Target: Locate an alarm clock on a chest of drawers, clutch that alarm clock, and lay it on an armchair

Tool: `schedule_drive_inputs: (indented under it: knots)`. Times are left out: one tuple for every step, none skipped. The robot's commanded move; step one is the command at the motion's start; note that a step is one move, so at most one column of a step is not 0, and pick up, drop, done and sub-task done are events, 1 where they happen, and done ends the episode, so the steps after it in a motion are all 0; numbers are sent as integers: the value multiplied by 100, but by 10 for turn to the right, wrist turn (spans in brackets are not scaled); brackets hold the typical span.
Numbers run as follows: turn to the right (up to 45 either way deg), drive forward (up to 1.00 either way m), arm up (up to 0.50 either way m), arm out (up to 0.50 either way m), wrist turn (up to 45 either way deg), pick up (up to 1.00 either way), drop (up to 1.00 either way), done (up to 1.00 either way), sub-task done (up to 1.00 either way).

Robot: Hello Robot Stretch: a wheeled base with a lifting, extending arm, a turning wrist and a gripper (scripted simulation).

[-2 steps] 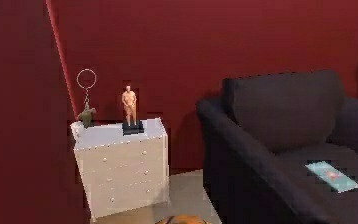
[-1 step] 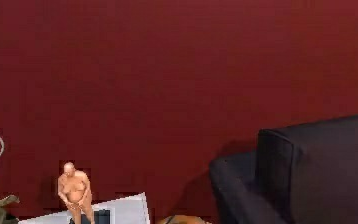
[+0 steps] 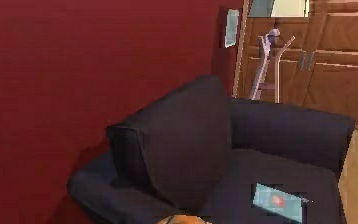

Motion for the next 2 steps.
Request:
schedule_drive_inputs:
  knots:
    - [450, 0, 0, 0, 0, 0, 0, 0, 0]
    - [450, 0, 0, 0, 0, 0, 0, 0, 0]
